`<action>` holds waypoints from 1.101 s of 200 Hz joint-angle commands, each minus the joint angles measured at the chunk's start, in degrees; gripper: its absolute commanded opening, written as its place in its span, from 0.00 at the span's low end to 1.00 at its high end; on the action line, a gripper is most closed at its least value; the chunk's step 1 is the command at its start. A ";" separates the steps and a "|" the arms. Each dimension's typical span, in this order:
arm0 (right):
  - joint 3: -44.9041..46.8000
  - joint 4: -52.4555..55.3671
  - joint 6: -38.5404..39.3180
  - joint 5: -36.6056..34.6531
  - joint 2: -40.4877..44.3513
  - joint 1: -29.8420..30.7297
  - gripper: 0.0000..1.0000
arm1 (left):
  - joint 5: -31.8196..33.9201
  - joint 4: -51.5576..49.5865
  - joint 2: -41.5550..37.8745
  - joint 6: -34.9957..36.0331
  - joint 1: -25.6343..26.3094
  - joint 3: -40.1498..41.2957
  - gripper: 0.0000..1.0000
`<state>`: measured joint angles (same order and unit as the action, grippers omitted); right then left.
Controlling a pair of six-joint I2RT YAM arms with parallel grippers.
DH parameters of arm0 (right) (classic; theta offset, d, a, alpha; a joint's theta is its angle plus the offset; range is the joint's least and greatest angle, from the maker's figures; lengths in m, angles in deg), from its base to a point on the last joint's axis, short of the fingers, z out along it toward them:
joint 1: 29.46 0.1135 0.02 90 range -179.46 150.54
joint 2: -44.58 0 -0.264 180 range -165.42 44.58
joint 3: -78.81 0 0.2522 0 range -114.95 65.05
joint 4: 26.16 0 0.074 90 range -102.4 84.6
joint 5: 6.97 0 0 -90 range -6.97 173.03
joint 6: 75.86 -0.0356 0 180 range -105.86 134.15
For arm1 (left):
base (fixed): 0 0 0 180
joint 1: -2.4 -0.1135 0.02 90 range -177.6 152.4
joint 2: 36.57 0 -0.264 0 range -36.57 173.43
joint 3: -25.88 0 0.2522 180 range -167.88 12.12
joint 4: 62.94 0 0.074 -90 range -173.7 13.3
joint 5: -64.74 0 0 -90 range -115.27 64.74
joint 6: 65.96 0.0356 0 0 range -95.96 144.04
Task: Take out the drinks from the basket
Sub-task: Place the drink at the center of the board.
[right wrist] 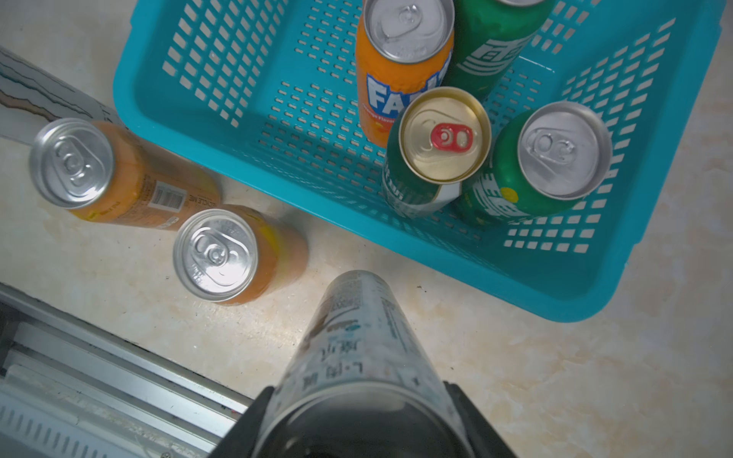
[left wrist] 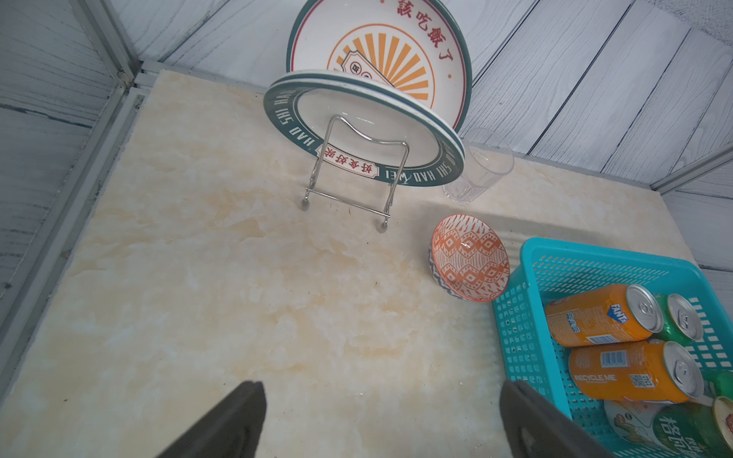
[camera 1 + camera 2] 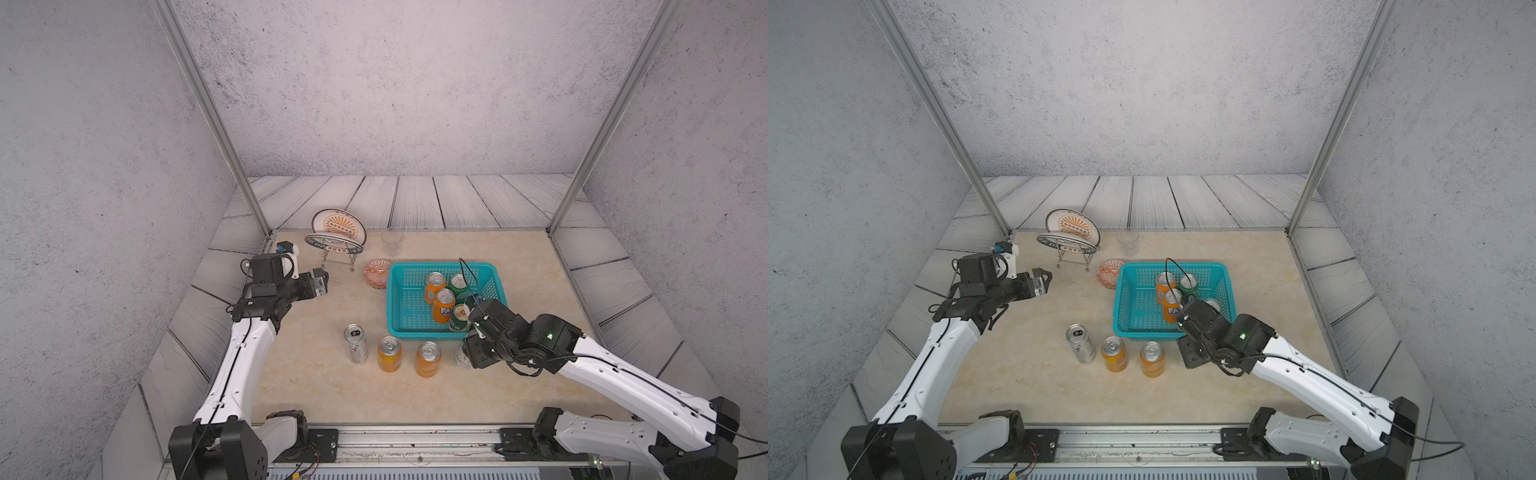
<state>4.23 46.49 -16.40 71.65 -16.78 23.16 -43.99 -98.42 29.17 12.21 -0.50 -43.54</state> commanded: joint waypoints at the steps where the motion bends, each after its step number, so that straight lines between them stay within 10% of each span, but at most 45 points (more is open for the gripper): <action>1: 0.86 -5.59 -1.45 -3.04 1.49 0.29 0.47 | -0.26 -0.52 0.23 0.52 -0.60 -0.67 0.99; 220: 7.20 -13.02 -2.96 -2.24 -7.08 0.20 0.47 | -0.88 -0.68 1.14 0.45 -0.92 -0.77 0.99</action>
<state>11.77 35.94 -18.48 70.47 -22.79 23.14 -44.16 -98.77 30.13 12.21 -0.80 -43.54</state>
